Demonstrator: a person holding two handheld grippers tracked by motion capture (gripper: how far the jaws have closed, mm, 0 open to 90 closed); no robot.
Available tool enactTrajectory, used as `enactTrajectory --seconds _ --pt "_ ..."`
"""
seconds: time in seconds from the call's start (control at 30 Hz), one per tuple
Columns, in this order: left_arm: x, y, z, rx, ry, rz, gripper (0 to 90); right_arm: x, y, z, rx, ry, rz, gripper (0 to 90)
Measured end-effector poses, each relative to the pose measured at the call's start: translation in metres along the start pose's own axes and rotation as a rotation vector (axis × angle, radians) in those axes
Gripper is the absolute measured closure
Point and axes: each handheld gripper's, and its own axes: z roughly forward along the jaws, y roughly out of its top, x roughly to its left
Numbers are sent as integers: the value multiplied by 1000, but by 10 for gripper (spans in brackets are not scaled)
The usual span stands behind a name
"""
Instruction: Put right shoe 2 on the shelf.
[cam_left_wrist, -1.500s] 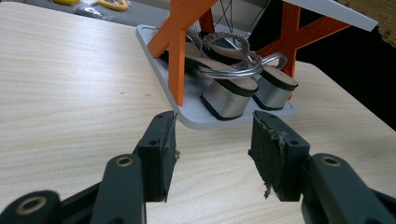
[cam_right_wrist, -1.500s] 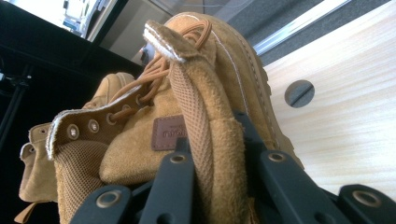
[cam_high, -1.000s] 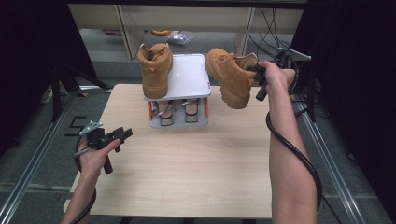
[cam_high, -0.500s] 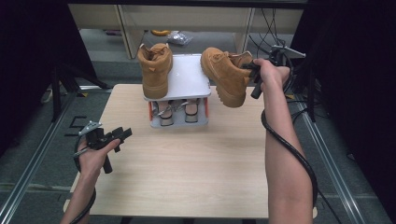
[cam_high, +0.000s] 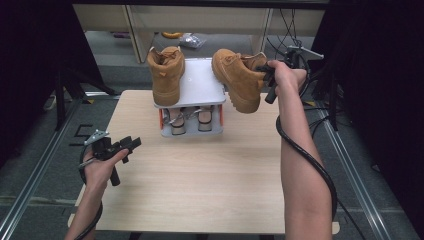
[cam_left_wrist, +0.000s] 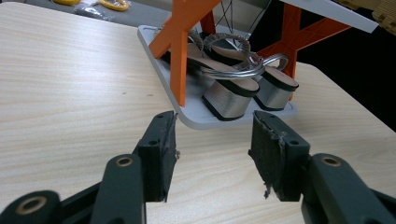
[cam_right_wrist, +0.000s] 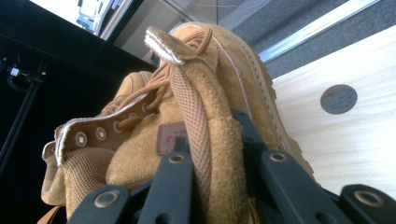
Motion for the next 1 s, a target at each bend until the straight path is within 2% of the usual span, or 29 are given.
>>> enactTrajectory --seconds 0.1,0.2,0.27,0.5,1.0 --pt "0 0 0 0 -1 0 496 3 0 2 0 3 1 804" --pt "0 0 -1 -2 1 -1 496 6 0 3 3 5 -19 804" --pt "1 1 -1 -3 1 -1 496 10 0 4 0 6 -2 803" --pt "2 1 -1 -3 2 0 496 15 -2 10 9 3 -3 802" --pt "1 1 -1 -4 1 1 497 32 -6 20 16 15 -24 799"
